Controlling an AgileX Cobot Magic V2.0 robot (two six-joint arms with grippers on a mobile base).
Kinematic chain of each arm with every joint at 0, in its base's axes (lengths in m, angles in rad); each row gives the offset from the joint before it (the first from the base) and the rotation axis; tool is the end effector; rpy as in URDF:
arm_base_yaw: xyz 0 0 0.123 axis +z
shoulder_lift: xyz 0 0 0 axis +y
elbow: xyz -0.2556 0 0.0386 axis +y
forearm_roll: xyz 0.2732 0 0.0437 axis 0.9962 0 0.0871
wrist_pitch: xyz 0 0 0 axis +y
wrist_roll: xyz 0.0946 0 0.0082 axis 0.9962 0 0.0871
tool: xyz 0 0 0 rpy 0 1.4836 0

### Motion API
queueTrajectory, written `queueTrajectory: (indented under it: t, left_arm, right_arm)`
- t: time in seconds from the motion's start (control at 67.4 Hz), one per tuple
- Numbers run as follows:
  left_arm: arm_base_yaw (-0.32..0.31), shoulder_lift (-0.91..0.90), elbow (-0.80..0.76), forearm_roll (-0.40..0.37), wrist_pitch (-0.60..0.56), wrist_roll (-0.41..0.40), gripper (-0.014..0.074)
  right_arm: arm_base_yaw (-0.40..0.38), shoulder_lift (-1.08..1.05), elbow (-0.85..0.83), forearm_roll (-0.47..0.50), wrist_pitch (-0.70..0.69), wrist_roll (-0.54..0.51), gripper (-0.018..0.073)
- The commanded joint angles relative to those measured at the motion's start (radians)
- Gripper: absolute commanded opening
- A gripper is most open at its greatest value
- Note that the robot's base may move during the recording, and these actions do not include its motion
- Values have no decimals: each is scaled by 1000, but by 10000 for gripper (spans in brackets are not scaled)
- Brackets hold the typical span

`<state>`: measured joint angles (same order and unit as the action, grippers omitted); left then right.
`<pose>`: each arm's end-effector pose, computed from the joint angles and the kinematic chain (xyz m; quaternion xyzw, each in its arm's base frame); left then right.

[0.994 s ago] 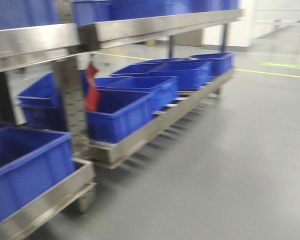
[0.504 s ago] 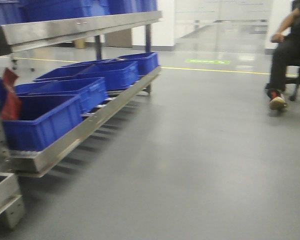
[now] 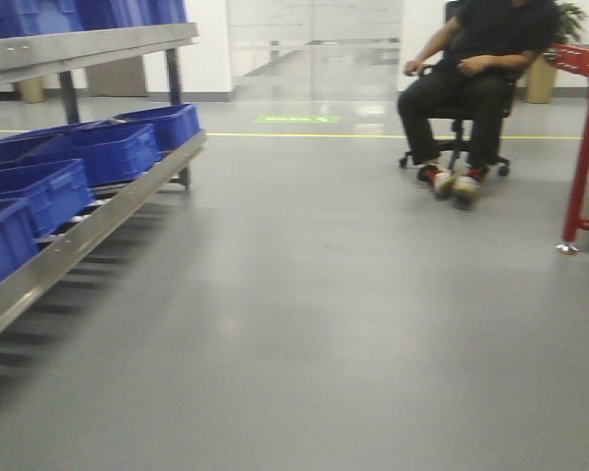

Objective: Move two blue bins to right shelf middle
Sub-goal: 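Turn the base and drive away carrying the cyan bin, then drive across the floor past the seated person holding the cyan bin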

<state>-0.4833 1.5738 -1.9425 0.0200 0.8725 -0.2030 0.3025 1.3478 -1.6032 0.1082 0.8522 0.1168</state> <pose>0.3241 -0.1684 0.4792 0.1183 0.8296 -0.1742 0.5171 0.3004 0.1018 0.4461 -0.0698 0.8585 0.1571 0.4832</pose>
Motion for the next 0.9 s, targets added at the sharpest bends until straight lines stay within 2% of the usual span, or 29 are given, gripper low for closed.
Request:
queueTrajectory:
  t: [0.0,0.89]
  left_arm:
    - [0,-18,-18,-33,-135,-10,-111]
    - [0,-18,-18,-33,-135,-10,-111]
  right_arm:
    - [0,-19,-14,11,-58,-27,-154]
    - [0,-19,-14,11,-58,-27,-154]
